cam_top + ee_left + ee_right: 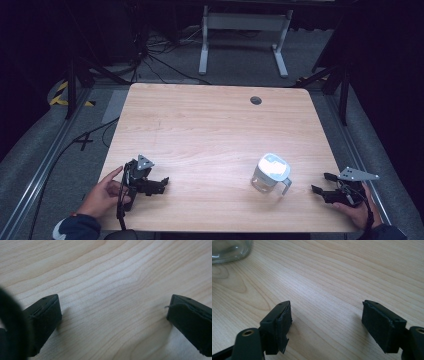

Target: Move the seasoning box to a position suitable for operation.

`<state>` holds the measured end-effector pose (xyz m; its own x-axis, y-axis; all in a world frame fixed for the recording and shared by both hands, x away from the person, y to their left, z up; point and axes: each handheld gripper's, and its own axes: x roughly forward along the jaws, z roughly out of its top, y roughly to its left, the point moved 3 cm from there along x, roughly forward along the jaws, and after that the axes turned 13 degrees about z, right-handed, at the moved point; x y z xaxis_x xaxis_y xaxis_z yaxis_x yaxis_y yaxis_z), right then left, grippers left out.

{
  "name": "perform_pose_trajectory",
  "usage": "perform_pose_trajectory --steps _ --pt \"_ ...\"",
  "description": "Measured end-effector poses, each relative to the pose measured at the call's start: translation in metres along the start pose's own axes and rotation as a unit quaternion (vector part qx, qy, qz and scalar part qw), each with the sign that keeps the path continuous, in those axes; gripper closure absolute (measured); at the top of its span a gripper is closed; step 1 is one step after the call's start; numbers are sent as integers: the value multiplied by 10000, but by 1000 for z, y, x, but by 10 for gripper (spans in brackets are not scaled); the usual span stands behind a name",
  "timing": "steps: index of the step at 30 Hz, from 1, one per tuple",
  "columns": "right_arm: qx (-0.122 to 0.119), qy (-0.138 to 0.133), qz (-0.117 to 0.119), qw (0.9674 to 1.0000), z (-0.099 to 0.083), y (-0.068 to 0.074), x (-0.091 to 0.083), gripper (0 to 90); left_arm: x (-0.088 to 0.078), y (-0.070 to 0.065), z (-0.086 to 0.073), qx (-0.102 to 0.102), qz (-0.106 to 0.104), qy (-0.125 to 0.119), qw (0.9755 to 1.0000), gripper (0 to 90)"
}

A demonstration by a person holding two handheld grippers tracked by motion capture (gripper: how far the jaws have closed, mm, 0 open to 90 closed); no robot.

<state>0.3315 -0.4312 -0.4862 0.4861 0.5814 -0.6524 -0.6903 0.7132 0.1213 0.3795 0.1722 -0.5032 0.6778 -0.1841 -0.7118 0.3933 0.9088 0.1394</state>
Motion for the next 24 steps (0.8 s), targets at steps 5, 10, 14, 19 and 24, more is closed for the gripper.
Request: perform_pose_trajectory --steps 5,10,14,19,24 --pt "-19 7 4 10000 0 0 0 243 -1 -3 0 211 -166 -36 9996 3" --pt "-5 6 3 10000 0 0 0 242 1 -4 1 381 -366 -76 9986 3" --pt "9 0 -10 10000 0 0 0 242 2 -3 3 500 -464 -85 9976 2" --pt "9 9 -19 10000 0 0 0 253 3 -4 5 528 -479 -52 9974 0" --pt "-40 70 -43 10000 3 1 -3 437 6 -10 9 749 -627 -160 9951 2"
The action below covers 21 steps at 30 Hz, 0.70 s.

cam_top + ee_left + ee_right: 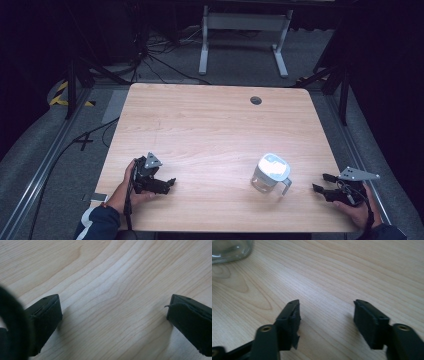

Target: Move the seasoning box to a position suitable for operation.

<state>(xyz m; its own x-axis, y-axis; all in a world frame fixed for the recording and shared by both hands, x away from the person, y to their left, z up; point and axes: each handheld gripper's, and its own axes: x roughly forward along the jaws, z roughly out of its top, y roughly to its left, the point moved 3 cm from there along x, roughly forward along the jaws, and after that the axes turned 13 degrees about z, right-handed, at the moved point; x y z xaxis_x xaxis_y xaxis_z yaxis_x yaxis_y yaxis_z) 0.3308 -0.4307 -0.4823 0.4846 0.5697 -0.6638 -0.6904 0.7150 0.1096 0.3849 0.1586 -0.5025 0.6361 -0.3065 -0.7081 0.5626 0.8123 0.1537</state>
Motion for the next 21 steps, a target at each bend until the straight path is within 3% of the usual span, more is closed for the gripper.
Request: perform_pose_trajectory --steps 1,5,8,10,12,14,15,16,21 --pt "-86 21 -66 9999 1 0 -1 495 1 -1 1 19 -63 7 10000 2" --pt "-159 -304 86 9994 14 6 -7 703 1 -3 2 139 -184 6 9997 2" --pt "-245 -669 254 9971 29 14 -13 818 1 -4 2 133 -157 -26 9998 4" --pt "-431 -832 386 9949 40 23 -17 893 1 -5 2 109 -156 -20 9998 4" --pt "-633 -953 592 9917 54 35 -18 898 1 -5 2 107 -159 -19 9998 4" --pt "-798 -1036 651 9893 63 44 -17 899 1 -5 2 107 -159 -18 9998 4" --pt "-798 -1036 651 9893 63 44 -17 899 1 -5 2 107 -159 -18 9998 4" --pt "-917 -1097 775 9867 72 55 -15 899 1 -5 2 104 -158 -18 9998 4" --pt "-1100 -1298 922 9811 93 73 -15 899 1 -5 2 101 -158 -17 9998 4"
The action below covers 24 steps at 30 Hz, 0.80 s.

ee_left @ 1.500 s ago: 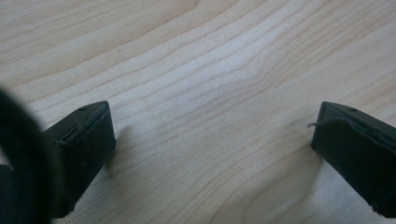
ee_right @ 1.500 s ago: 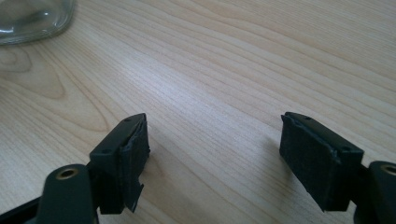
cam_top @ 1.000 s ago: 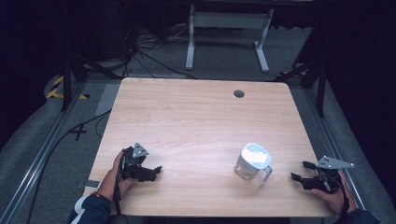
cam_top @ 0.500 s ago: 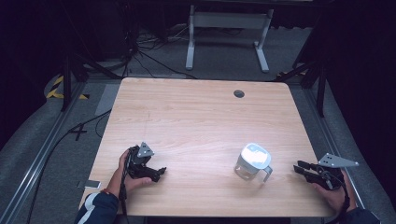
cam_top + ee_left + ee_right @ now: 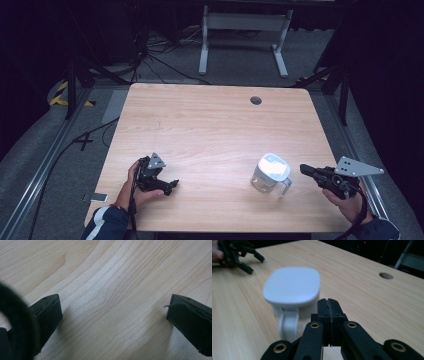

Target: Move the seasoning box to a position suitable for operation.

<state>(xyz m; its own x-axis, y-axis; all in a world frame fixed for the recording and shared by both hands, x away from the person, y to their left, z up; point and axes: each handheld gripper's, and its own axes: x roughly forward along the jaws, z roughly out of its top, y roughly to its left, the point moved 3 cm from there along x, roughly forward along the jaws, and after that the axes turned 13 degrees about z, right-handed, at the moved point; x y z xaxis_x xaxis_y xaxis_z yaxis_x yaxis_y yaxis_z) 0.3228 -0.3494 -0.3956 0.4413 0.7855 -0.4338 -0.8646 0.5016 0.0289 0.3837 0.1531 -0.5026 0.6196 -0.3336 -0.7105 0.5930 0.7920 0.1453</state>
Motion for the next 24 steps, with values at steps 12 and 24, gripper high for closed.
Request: perform_pose_trajectory --steps 12,24 --pt "-351 221 313 9986 19 19 30 900 0 0 0 -3 5 1 10000 4" --pt "-381 192 346 9985 16 22 28 900 0 0 0 17 5 1 10000 4"
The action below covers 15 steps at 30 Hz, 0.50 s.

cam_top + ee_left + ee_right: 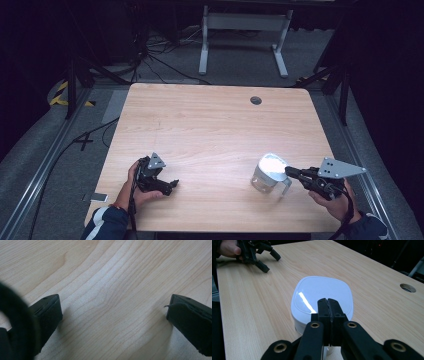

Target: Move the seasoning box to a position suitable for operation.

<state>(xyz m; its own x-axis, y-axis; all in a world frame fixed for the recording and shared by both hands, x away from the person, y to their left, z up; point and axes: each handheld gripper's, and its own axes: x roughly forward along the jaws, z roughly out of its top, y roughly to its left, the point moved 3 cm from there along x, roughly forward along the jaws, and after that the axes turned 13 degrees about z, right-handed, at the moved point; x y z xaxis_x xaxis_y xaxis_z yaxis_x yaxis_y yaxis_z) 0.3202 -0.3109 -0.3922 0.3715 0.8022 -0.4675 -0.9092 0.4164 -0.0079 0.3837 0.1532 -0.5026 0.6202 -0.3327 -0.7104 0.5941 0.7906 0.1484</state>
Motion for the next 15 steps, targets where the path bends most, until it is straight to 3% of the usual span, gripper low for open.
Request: perform_pose_trajectory --steps 15 --pt "-2 -57 -2 10000 -3 3 -3 900 0 0 0 -21 -2 3 10000 4"
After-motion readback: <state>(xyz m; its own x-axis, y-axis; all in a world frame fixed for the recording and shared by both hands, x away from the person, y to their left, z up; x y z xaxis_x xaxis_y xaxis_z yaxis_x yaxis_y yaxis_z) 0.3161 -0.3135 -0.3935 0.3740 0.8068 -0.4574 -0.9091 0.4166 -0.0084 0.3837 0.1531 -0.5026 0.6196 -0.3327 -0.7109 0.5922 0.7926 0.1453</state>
